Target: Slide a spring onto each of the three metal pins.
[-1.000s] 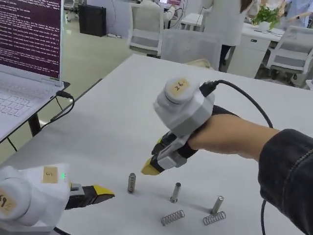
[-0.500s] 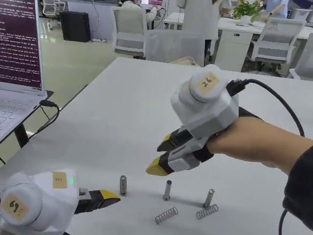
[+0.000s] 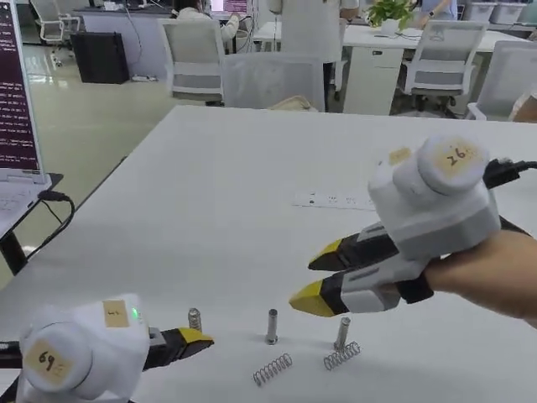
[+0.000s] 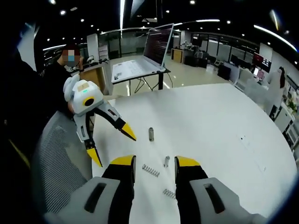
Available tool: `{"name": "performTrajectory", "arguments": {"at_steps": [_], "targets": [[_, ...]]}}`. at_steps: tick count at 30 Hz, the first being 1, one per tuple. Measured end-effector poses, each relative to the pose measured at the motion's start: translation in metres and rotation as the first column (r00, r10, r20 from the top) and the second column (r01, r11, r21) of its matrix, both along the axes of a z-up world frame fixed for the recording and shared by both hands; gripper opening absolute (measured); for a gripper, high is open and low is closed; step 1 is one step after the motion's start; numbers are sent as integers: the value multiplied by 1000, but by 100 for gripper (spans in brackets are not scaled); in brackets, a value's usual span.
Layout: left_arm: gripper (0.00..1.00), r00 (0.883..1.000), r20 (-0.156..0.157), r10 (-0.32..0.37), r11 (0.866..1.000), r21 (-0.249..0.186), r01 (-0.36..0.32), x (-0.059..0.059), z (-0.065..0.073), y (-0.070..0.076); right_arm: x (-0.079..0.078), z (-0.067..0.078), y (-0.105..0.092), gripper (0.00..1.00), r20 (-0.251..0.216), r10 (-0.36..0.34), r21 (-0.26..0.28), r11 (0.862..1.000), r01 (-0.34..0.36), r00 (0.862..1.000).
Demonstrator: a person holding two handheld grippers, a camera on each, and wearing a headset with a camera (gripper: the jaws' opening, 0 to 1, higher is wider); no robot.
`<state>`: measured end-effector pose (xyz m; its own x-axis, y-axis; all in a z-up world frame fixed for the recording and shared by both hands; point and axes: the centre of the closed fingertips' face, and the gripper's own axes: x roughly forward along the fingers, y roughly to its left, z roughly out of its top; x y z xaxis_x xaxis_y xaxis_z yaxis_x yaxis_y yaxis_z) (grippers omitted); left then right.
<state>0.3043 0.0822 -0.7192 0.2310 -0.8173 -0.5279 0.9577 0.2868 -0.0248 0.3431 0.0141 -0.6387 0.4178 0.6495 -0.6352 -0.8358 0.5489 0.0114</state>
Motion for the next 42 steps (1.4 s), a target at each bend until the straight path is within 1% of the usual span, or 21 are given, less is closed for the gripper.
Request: {"name": "performTrajectory", "arguments": {"at_steps": [5, 10, 11, 14, 18, 21, 23, 27, 30, 34, 37, 40, 42], "targets": [[61, 1000, 0, -6, 1000, 13, 6, 4, -6, -7, -9, -2, -13, 31, -4, -43, 25, 999, 43, 999], [58, 1000, -9, 8, 1000, 15, -8, 11, -10, -11, -18, -7, -25, 31, -13, -87, 58, 994, 88, 996], [58, 1000, -16, 14, 1000, 10, -14, 12, -12, -12, -19, -10, -29, 31, -18, -97, 63, 993, 98, 995], [58, 999, -27, 18, 1000, 14, -18, 15, -17, -15, -23, -15, -36, 31, -27, -114, 64, 991, 115, 993], [55, 999, -44, 25, 999, 36, -24, 21, -29, -18, -24, -15, -45, 31, -30, -148, 84, 985, 150, 989], [52, 998, -47, 30, 998, 50, -28, 26, -33, -21, -26, -16, -48, 31, -35, -159, 88, 983, 161, 987], [50, 999, -43, 30, 998, 48, -28, 28, -34, -24, -28, -17, -48, 31, -36, -161, 85, 983, 163, 986], [44, 999, -28, 34, 997, 66, -32, 35, -39, -30, -29, -21, -49, 31, -45, -165, 88, 982, 168, 985], [41, 999, -26, 42, 995, 96, -39, 40, -47, -31, -30, -23, -50, 31, -50, -168, 90, 981, 172, 984], [33, 999, -32, 43, 993, 109, -39, 41, -53, -32, -30, -24, -51, 31, -53, -170, 89, 981, 175, 984], [30, 998, -37, 45, 992, 123, -40, 43, -59, -34, -30, -26, -54, 31, -59, -176, 91, 979, 181, 983], [25, 998, -28, 48, 990, 138, -44, 46, -63, -34, -30, -27, -54, 31, -62, -175, 90, 979, 181, 983], [23, 998, -30, 57, 989, 138, -52, 48, -64, -35, -30, -29, -55, 31, -65, -176, 92, 979, 182, 982]]}}
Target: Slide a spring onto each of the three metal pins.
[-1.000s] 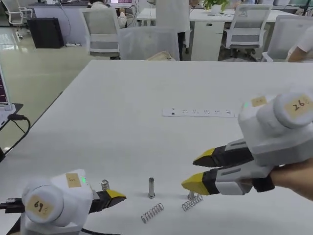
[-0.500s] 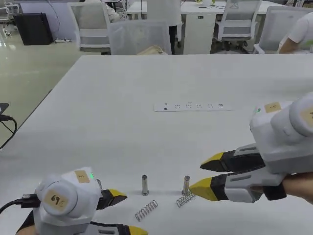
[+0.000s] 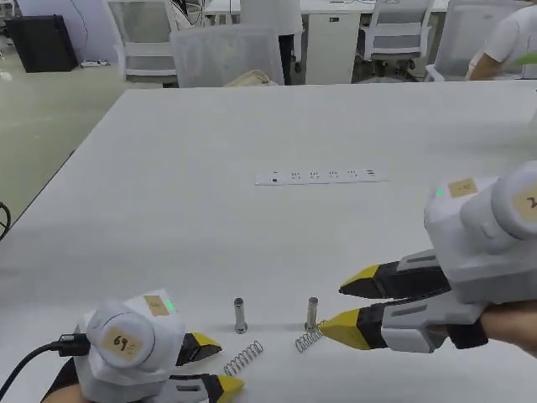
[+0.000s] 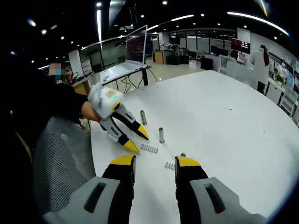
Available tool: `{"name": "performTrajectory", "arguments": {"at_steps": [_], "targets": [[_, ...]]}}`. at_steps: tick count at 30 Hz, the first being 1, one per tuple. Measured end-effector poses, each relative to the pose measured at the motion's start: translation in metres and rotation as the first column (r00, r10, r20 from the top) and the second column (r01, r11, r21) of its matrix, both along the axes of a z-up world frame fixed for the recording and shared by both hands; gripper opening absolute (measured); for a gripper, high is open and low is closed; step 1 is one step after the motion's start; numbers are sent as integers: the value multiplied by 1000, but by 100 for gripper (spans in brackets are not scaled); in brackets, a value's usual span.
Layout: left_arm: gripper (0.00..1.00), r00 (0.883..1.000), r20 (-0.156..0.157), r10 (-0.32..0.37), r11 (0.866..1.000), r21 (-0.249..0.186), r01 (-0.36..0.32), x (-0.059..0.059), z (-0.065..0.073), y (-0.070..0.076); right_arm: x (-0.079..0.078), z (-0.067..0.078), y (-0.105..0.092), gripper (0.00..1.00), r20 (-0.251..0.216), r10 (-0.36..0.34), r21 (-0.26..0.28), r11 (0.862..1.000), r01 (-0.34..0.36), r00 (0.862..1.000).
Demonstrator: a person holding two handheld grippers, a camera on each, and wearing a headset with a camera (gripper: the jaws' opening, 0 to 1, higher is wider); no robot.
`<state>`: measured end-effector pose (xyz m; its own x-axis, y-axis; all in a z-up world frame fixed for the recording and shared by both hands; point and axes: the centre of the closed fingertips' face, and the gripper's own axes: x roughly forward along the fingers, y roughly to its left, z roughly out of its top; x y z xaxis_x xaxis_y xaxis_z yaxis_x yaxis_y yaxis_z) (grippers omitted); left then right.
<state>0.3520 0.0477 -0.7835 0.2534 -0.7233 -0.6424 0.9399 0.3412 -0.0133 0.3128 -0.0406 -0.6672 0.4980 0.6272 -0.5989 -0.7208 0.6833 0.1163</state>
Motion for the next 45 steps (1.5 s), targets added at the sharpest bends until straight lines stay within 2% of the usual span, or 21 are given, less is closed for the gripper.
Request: {"name": "performTrajectory", "arguments": {"at_steps": [7, 9, 12, 16, 24, 28, 35, 38, 45], "targets": [[16, 1000, 0, -16, 1000, 15, 16, -2, -6, -4, 0, -3, -2, 31, -9, -4, 3, 1000, 4, 1000], [15, 1000, 10, -17, 1000, 25, 17, -1, -7, -5, 0, -4, -2, 31, -10, -5, 4, 1000, 5, 1000], [14, 1000, 2, -18, 1000, 23, 18, -1, -8, -5, 0, -6, -3, 31, -12, -5, 4, 1000, 5, 1000], [10, 1000, 20, -23, 999, 28, 22, 2, -8, -6, -1, -6, -2, 31, -15, -3, 6, 1000, 3, 1000], [3, 997, 49, -57, 998, 36, 55, -1, -8, -9, 0, -7, -2, 31, -15, -1, 8, 1000, 1, 1000], [3, 996, 63, -69, 997, 42, 67, 0, -8, -9, 0, -6, 0, 31, -14, 3, 6, 1000, -3, 1000], [3, 995, 66, -80, 996, 50, 77, -1, -7, -7, 0, -4, 2, 30, -8, 8, 5, 1000, -8, 1000], [3, 994, 63, -87, 996, 36, 85, -5, 1, -8, 0, -3, 3, 30, -4, 11, 3, 1000, -11, 1000], [2, 989, 95, -113, 994, -1, 113, -13, 29, -10, -2, 3, 9, 29, 5, 26, 9, 1000, -26, 1000]]}}
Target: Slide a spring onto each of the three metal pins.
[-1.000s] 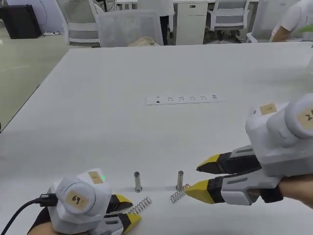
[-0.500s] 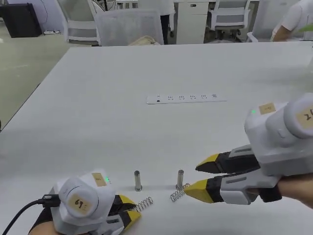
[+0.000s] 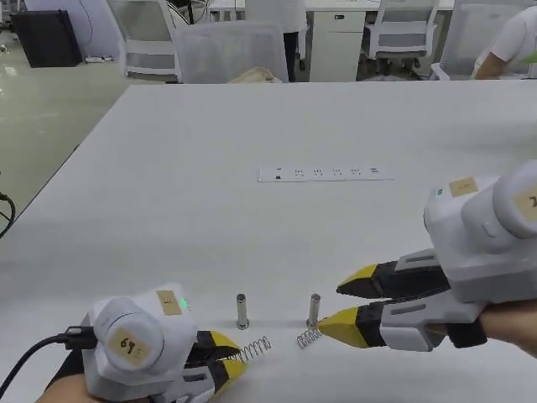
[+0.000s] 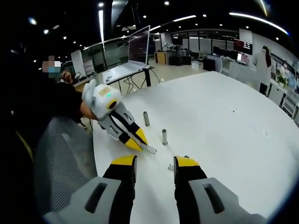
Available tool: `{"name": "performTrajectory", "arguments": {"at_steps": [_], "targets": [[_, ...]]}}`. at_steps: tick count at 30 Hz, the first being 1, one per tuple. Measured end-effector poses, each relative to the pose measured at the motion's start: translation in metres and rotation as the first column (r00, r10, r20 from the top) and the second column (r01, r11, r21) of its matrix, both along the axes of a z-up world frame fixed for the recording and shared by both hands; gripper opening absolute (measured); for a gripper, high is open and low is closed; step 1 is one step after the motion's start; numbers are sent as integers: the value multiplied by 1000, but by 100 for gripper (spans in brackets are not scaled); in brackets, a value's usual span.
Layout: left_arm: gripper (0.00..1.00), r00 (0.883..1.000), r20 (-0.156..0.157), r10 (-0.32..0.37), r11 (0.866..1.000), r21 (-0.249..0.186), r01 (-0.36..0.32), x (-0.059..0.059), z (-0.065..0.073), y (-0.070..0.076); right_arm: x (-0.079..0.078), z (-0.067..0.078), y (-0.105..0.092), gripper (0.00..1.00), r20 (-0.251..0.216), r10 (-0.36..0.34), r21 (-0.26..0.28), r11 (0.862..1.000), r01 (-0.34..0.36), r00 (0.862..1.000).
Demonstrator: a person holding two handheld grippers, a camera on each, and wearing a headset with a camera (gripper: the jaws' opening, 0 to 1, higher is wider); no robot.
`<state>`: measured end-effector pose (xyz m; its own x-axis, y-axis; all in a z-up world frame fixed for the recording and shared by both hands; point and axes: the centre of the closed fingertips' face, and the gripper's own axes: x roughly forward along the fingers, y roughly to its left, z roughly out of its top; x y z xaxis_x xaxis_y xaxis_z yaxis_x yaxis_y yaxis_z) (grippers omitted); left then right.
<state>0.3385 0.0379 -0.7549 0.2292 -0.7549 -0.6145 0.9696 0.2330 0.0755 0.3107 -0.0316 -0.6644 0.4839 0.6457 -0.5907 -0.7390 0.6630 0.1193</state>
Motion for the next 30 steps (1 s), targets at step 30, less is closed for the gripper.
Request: {"name": "performTrajectory", "arguments": {"at_steps": [30], "targets": [[3, 980, 147, -133, 983, -105, 149, -52, 86, 6, -26, 10, 53, 25, -7, 200, 42, 979, -199, 980]]}}
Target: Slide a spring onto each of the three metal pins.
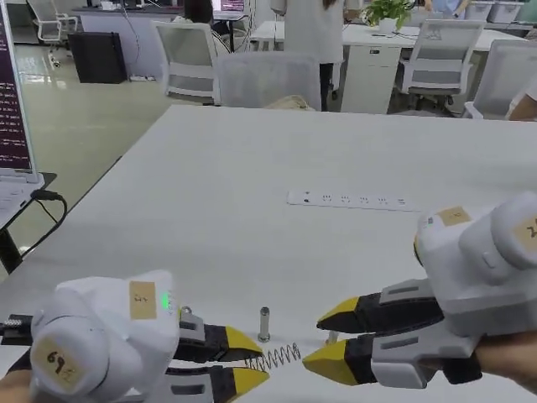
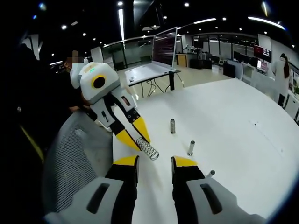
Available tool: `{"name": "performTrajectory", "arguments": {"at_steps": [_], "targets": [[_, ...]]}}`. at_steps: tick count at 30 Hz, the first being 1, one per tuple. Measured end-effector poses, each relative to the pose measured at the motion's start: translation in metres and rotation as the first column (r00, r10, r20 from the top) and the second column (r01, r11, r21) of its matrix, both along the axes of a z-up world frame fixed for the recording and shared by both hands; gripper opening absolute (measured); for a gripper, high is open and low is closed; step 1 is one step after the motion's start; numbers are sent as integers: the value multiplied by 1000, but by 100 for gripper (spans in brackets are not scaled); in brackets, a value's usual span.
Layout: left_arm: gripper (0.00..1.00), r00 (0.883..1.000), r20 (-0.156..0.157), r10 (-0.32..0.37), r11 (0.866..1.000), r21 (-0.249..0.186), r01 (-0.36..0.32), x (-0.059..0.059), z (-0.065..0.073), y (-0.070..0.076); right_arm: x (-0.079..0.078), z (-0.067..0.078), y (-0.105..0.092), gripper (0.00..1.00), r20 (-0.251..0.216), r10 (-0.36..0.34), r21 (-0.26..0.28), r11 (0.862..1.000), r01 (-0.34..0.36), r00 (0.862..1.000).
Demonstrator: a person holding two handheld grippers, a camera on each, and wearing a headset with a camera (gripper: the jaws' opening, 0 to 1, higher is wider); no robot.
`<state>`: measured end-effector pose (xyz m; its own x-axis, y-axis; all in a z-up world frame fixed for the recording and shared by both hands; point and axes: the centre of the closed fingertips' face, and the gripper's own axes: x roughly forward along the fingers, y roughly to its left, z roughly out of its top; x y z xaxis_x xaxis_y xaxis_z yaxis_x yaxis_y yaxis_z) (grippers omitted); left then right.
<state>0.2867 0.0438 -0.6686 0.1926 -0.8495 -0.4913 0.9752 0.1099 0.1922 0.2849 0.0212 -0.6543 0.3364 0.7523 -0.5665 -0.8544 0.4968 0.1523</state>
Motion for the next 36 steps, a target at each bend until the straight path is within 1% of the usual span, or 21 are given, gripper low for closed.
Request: {"name": "performTrajectory", "arguments": {"at_steps": [2, 6, 12, 17, 26, 31, 36], "targets": [[3, 1000, 4, -12, 1000, -7, 12, -3, 3, -2, -2, -1, 3, 25, -2, 11, 1, 1000, -11, 1000], [3, 999, 24, -32, 999, -17, 33, -7, 8, -5, -5, -1, 6, 25, -11, 32, 10, 999, -32, 999], [3, 998, 44, -48, 998, -34, 49, -10, 16, -7, -8, 0, 8, 23, -32, 40, 48, 998, -38, 999], [3, 997, 57, -57, 997, -41, 59, -12, 19, -8, -9, 3, 9, 19, -45, 43, 72, 997, -40, 998], [3, 995, 75, -65, 996, -58, 69, -15, 24, -11, -11, 3, 12, 15, -52, 61, 81, 995, -57, 997], [3, 995, 75, -64, 996, -63, 69, -15, 25, -12, -12, 3, 13, 13, -59, 66, 87, 994, -61, 996], [3, 995, 79, -64, 996, -63, 69, -14, 25, -12, -12, 4, 14, 12, -55, 72, 67, 995, -68, 996]]}}
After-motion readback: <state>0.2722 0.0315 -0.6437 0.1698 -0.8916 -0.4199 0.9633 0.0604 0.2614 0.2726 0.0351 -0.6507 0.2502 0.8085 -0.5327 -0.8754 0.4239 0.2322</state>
